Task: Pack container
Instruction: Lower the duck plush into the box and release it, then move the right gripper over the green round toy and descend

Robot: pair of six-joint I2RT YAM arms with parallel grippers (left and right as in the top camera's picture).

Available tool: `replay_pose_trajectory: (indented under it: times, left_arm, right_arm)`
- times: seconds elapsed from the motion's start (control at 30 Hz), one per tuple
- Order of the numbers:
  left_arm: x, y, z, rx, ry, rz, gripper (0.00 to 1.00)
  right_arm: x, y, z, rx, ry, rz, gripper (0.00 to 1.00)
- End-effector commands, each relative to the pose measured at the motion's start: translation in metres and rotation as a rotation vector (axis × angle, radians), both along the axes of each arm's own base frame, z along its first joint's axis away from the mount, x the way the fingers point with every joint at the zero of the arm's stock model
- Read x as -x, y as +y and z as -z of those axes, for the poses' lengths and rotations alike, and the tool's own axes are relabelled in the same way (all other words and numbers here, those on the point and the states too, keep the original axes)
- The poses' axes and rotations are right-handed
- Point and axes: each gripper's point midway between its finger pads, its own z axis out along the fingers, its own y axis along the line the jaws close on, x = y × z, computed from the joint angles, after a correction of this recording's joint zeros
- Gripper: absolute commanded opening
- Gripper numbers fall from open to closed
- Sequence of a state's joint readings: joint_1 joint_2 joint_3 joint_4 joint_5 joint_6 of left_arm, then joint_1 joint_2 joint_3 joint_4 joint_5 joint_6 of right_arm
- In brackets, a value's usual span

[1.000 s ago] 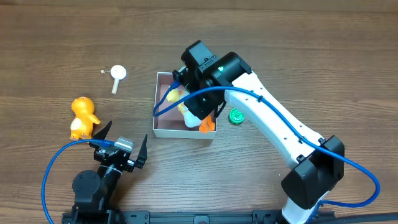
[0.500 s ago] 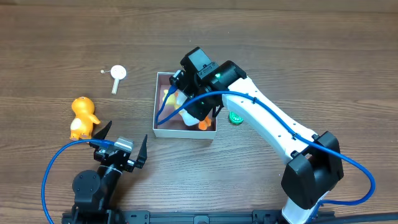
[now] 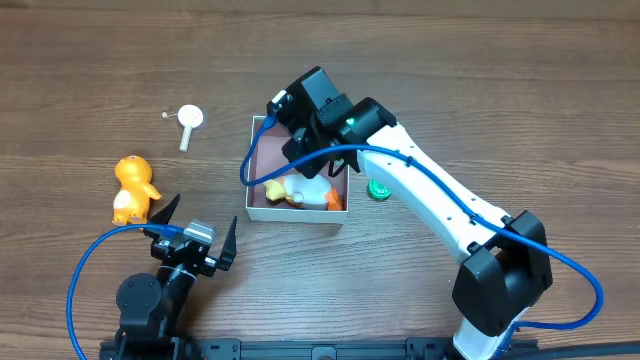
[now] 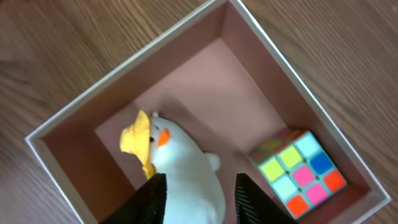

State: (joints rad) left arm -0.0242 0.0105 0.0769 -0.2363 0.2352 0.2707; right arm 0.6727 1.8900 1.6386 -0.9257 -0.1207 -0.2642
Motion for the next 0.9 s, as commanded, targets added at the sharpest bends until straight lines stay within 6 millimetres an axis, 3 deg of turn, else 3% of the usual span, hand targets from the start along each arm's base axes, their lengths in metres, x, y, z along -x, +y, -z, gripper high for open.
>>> replay_pose_trajectory:
  times: [0.0,0.07,0.1,0.2,0.27,0.33,0.4,0.5,0.67,0.87]
  left_arm:
    - [0.0,0.002,0.0,-0.014,-0.008,-0.008,1.0]
    - [0.0,0.002,0.0,-0.014,-0.008,-0.008,1.0]
    - [0.0,0.002,0.0,-0.014,-0.008,-0.008,1.0]
    - [0.0,0.002,0.0,-0.014,-0.008,-0.008,1.0]
    - [0.0,0.002,0.0,-0.014,-0.008,-0.008,1.0]
    - [0.0,0.002,0.0,-0.014,-0.008,-0.008,1.0]
    - [0.0,0.002,0.0,-0.014,-0.008,-0.008,1.0]
    - [0.0,0.002,0.0,-0.014,-0.008,-0.008,1.0]
    - [0.0,0.002,0.0,-0.014,-0.008,-0.008,1.0]
    - [0.0,0.002,0.0,-0.014,-0.008,-0.008,1.0]
  right_arm:
    - [-0.022,-0.003,-0.014,-0.049,-0.05,0.183,0.33]
    - [-0.055,-0.031,-0.02,-0.031,-0.13,0.442,0.66]
    - [-0.067,-0.059,-0.02,-0.003,-0.143,0.59,0.82]
    - [-0.065,-0.121,-0.015,0.084,-0.043,0.797,0.88]
    - [-0.054,-0.174,-0.009,0.166,0.059,0.94,0.92]
    - [-0.04,-0.213,-0.002,0.223,0.154,1.045,0.94]
    - [-0.033,-0.219,0.002,0.176,0.258,1.066,0.95]
    - [-0.03,-0.205,0.011,0.067,0.36,1.044,0.96]
    - [-0.004,-0.196,0.061,0.161,0.391,0.991,1.0]
    - [0.019,-0.2,0.088,0.192,0.462,1.023,1.0]
